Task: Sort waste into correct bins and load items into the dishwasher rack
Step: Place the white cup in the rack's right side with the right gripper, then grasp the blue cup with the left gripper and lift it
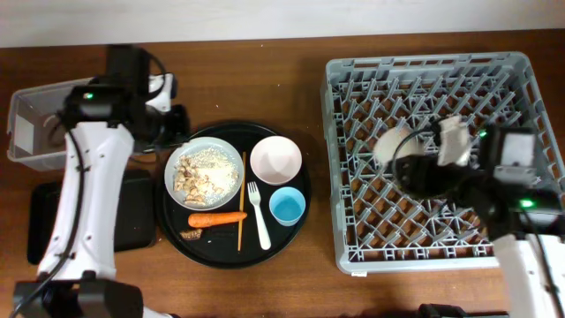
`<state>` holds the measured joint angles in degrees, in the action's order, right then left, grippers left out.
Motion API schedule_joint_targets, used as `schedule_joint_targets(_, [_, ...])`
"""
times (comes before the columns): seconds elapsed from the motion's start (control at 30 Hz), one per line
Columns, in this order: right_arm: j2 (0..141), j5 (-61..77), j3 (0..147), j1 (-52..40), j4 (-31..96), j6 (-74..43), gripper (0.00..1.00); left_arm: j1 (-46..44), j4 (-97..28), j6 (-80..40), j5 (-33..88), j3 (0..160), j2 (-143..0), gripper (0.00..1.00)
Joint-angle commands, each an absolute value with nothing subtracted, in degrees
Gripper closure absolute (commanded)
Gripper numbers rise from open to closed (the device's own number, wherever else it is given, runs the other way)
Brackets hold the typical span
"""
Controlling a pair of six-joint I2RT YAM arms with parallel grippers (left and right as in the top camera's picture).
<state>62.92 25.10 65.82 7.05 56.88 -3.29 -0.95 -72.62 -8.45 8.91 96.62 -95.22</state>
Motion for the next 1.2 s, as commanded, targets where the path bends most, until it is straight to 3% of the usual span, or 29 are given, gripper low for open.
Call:
schedule_joint_targets(0.0, [64.7,2.2,77.9,8.8,67.6,-4.2,0.77,1.7,-74.8,-8.3,1.7,96.6,-94.0,0.91])
schedule_joint_targets(0.13, [71.7,-2.4,84.9,18.9,76.4,-4.2,0.78,2.1,-75.3,-8.3,1.7,96.6,-94.0,0.91])
schedule_joint_targets(0.33, [84.4,-2.9,85.0,36.1,77.6,-6.6,0.78,2.1,-75.6,-8.3,1.7,96.6,-94.0,0.91])
schedule_joint_targets(0.63, [95.5,-3.1,84.6,40.2,77.2,-9.4,0.75,2.1,-75.5,-8.3,1.7,96.6,-94.0,0.91])
schedule_joint_targets(0.67, [96.4,-3.0,84.6,40.2,77.2,-9.4,0.68,2.1,-75.5,-8.3,1.7,96.6,-94.0,0.91])
schedule_joint_targets(0.7, [97.2,-3.0,84.6,40.2,77.2,-9.4,0.39,2.1,-75.6,-8.3,1.7,96.6,-94.0,0.91])
schedule_joint_targets(0.77, [97.8,-2.0,84.6,40.2,77.1,-9.3,0.2,2.1,-75.6,-8.3,1.7,96.6,-94.0,0.91])
schedule_joint_targets(0.93, [97.8,1.7,84.6,40.2,77.3,-9.3,0.18,2.1,-75.5,-8.3,1.7,96.6,-94.0,0.91])
schedule_joint_targets(1.17, [89.0,20.8,84.6,33.8,77.9,0.5,0.18,0.9,-75.5,-8.3,11.2,96.6,-94.4,0.9])
